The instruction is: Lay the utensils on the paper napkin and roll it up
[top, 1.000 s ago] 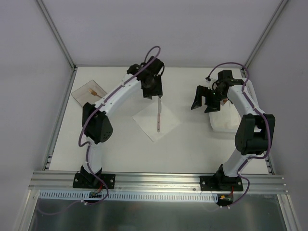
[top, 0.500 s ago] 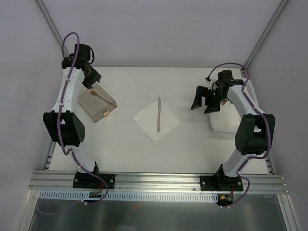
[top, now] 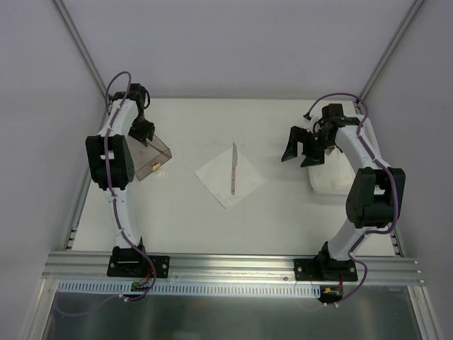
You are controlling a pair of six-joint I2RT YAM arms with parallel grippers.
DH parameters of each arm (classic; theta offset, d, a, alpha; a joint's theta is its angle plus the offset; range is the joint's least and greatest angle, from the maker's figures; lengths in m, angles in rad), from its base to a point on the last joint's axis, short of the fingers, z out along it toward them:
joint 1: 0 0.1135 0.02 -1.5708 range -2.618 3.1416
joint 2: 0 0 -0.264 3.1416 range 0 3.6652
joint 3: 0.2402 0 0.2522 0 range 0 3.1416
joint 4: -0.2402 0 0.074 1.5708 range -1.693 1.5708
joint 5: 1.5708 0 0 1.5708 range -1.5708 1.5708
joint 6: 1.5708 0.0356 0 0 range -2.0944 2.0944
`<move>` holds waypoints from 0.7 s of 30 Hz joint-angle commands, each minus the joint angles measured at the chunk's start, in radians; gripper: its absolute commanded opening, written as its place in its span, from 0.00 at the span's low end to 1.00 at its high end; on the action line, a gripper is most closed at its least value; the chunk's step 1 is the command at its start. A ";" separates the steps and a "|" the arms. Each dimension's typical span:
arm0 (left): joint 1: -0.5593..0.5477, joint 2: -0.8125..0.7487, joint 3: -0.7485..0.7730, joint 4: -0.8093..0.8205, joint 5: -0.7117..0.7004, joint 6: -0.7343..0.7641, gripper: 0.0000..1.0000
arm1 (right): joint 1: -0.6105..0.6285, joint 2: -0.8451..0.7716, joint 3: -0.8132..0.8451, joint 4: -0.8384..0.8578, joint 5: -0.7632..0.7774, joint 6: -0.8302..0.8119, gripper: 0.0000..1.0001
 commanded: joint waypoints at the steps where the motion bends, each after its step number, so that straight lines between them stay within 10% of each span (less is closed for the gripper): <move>1: 0.013 0.041 0.099 -0.005 -0.024 -0.054 0.34 | -0.038 -0.035 -0.013 -0.016 0.048 -0.012 0.99; 21: 0.049 0.267 0.185 0.045 0.040 -0.024 0.36 | -0.079 0.007 0.018 -0.036 0.042 -0.009 0.99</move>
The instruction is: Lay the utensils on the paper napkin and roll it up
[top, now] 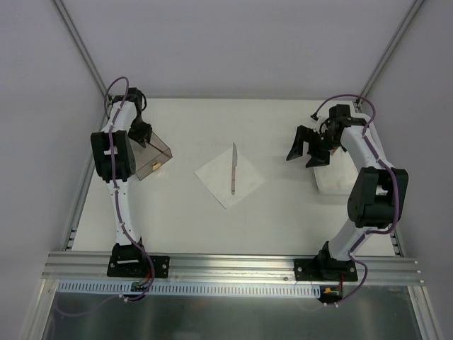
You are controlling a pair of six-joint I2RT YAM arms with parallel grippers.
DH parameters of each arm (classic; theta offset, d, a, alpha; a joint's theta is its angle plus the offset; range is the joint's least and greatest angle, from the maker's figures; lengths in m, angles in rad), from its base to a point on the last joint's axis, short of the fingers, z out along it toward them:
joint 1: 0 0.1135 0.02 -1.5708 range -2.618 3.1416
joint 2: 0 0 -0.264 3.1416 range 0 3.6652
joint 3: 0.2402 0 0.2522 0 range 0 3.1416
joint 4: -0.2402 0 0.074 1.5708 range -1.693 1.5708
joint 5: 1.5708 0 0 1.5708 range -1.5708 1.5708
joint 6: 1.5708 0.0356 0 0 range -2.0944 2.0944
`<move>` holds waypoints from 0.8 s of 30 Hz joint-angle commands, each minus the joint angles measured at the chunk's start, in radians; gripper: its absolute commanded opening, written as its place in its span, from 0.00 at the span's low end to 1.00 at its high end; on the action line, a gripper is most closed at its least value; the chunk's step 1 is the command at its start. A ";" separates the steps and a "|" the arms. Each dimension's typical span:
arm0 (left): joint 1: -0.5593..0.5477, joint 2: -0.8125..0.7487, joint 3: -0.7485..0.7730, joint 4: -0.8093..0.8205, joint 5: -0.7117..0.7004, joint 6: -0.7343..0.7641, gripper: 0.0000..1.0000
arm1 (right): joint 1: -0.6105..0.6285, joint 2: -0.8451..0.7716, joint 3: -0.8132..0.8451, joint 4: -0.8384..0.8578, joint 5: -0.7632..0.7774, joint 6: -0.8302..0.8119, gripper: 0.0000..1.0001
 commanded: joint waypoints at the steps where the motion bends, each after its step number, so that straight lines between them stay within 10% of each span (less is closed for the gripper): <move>1: 0.000 0.039 0.014 0.012 0.030 -0.009 0.35 | -0.021 0.006 0.020 -0.026 0.051 -0.013 0.99; 12: 0.001 -0.082 -0.112 0.016 0.072 0.072 0.01 | -0.021 0.002 0.026 -0.026 -0.007 -0.016 0.99; 24: 0.000 -0.365 -0.080 0.015 0.044 0.325 0.00 | 0.039 -0.029 0.005 -0.005 -0.058 -0.007 0.99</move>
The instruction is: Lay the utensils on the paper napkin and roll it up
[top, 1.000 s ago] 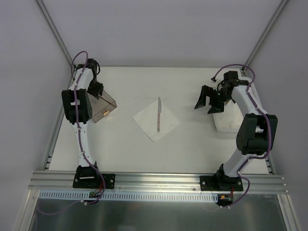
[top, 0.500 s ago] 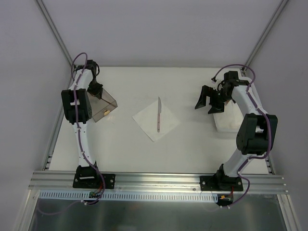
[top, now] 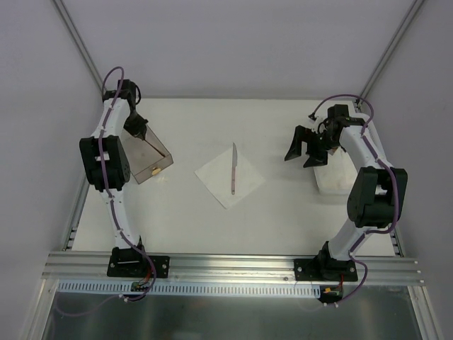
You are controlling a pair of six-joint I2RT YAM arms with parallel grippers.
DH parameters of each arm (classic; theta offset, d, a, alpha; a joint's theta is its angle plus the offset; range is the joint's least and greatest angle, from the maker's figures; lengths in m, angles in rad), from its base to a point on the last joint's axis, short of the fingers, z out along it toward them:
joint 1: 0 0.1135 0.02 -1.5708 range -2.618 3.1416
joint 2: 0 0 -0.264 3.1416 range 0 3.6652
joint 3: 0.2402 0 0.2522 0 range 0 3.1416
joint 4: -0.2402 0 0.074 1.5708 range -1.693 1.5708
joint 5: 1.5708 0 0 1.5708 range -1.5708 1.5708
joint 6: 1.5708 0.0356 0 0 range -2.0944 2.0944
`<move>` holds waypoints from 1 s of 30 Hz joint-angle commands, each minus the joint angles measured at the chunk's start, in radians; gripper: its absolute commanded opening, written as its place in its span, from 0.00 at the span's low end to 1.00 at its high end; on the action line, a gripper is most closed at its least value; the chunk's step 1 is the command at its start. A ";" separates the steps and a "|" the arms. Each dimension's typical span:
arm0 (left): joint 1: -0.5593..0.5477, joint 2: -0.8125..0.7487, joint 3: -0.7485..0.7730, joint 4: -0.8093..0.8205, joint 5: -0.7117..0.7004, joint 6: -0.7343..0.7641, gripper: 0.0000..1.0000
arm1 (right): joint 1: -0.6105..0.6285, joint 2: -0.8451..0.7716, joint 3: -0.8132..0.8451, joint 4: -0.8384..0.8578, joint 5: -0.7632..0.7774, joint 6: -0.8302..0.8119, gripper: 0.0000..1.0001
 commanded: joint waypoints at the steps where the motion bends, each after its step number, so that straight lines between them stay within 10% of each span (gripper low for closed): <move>1: -0.004 -0.172 0.074 -0.017 -0.004 0.142 0.00 | 0.034 -0.034 0.004 -0.004 -0.026 -0.002 0.99; 15: -0.274 -0.246 0.099 -0.076 0.283 0.557 0.00 | 0.040 -0.074 -0.010 -0.002 -0.029 -0.008 0.99; 30: -0.587 0.036 0.171 -0.127 0.383 0.357 0.00 | 0.037 -0.123 -0.043 0.004 0.014 -0.020 0.99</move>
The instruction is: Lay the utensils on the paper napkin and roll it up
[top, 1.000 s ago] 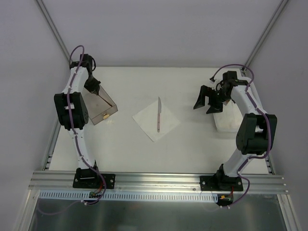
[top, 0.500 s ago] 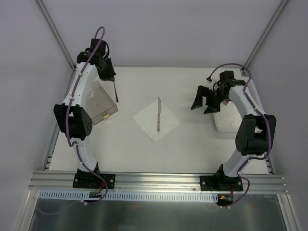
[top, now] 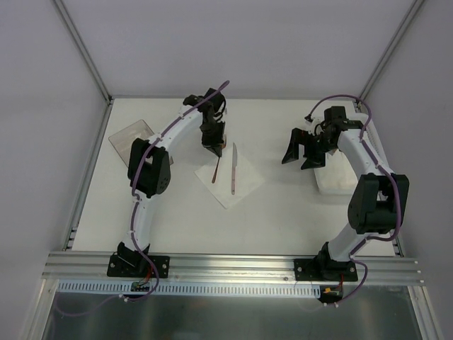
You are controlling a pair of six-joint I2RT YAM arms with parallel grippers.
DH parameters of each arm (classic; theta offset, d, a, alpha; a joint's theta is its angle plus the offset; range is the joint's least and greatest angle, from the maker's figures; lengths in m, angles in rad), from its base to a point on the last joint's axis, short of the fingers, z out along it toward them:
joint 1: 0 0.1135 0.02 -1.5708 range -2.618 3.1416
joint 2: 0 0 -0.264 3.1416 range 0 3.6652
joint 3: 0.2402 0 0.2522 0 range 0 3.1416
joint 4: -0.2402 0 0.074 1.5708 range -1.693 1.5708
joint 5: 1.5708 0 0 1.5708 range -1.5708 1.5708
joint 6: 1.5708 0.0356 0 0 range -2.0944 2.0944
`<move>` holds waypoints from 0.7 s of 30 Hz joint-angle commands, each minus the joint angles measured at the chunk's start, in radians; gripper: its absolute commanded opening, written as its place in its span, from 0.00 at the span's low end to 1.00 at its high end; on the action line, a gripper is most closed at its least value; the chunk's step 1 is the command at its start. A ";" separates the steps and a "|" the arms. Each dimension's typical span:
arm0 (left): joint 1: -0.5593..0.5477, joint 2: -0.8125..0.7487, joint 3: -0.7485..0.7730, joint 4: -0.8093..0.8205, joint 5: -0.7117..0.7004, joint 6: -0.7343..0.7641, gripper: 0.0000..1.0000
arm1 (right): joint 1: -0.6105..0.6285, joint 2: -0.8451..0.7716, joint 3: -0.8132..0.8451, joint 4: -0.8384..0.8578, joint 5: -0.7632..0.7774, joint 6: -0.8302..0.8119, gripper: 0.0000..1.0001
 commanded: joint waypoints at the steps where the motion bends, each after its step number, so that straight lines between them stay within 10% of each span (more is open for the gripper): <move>1: -0.039 0.014 0.049 -0.040 0.000 -0.096 0.00 | -0.001 -0.061 -0.003 0.000 0.010 -0.014 0.99; 21: -0.074 0.175 0.165 -0.007 -0.085 -0.156 0.00 | -0.025 -0.072 -0.015 0.004 0.015 -0.018 0.99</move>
